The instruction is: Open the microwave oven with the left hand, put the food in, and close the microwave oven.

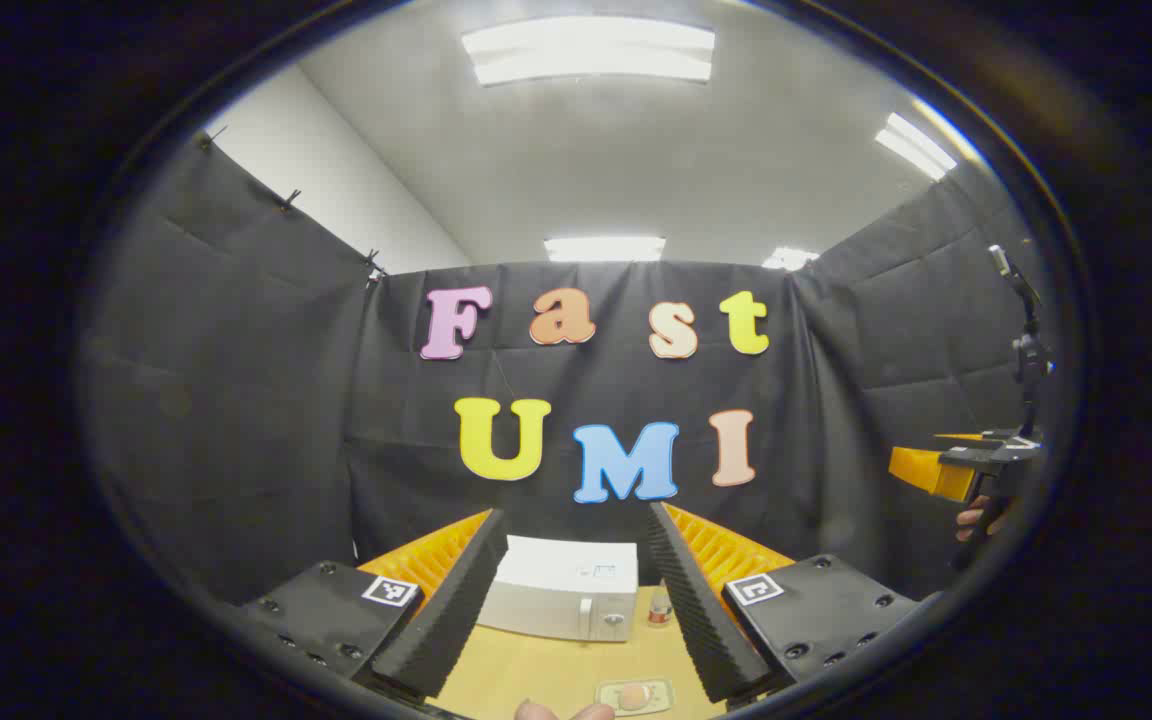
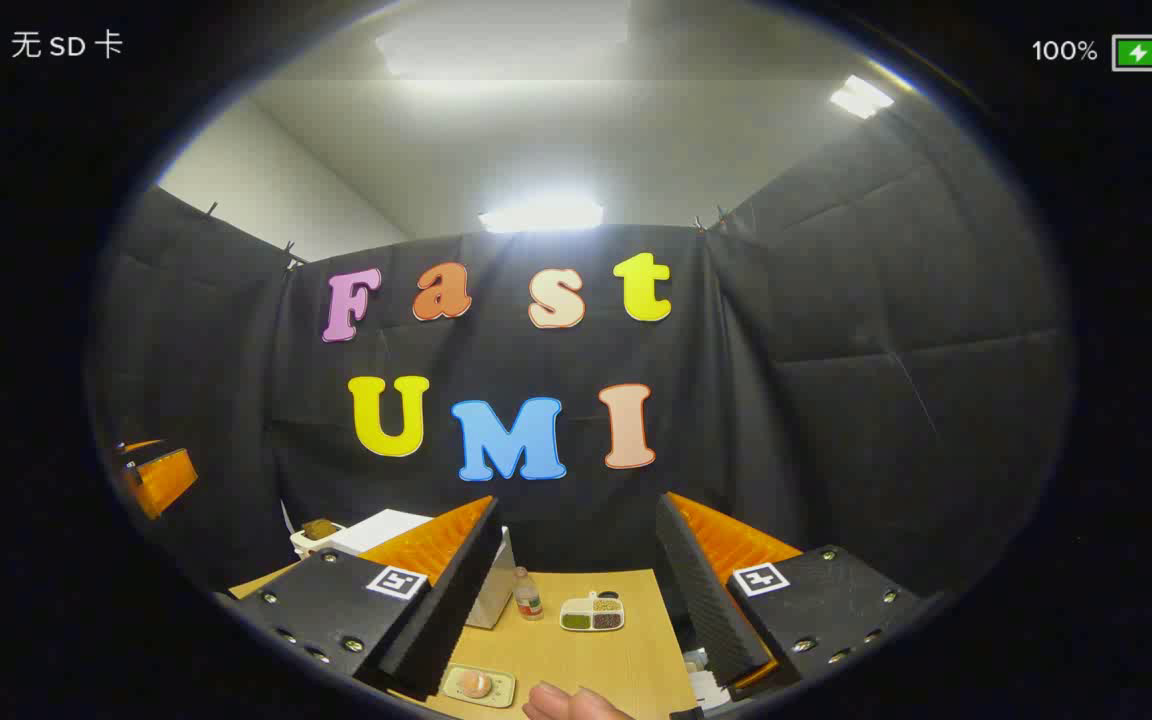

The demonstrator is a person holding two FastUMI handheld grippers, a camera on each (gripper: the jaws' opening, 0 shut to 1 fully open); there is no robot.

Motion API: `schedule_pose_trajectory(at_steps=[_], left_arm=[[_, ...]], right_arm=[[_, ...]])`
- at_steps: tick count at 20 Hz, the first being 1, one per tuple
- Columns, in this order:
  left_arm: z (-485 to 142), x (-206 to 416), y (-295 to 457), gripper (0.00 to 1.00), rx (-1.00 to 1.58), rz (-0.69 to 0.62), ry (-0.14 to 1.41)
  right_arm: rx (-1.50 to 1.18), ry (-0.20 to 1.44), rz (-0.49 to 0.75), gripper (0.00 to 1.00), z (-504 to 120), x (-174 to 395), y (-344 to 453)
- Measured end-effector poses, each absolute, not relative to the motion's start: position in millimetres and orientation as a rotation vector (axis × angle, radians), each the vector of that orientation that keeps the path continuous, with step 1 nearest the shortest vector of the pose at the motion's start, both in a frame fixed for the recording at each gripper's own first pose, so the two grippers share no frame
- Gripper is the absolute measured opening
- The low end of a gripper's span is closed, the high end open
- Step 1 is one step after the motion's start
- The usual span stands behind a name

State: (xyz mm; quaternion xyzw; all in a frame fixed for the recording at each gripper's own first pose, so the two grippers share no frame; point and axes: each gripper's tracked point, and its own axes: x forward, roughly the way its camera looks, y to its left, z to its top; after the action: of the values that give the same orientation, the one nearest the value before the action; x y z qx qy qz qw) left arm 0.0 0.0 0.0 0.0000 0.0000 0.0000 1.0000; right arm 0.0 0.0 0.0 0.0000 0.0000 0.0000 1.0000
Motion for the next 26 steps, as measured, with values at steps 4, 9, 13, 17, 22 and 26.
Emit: schedule_pose_trajectory(at_steps=[4,9,13,17,22,26], left_arm=[[0.3,2.2,-6.9,0.94,0.010,0.007,0.002],[2.4,7.5,-18.0,0.94,0.024,0.013,0.001],[-2.8,11.3,-26.2,0.94,0.022,0.018,0.007],[-15.4,19.3,-37.9,0.94,0.007,0.016,0.030],[-34.8,34.4,-47.4,0.93,-0.007,0.030,0.068],[-58.7,40.6,-62.2,0.95,-0.018,0.032,0.092]], right_arm=[[0.005,0.003,0.009,0.95,-1.6,2.0,-3.3],[0.011,0.007,0.022,0.95,-3.5,8.7,-9.6],[0.010,0.017,0.034,0.95,-7.3,14.7,-14.7],[0.008,0.034,0.041,0.95,-16.3,24.3,-24.3],[0.010,0.062,0.065,0.95,-31.3,37.1,-33.5],[0.037,0.062,0.079,0.95,-46.4,46.8,-41.0]])
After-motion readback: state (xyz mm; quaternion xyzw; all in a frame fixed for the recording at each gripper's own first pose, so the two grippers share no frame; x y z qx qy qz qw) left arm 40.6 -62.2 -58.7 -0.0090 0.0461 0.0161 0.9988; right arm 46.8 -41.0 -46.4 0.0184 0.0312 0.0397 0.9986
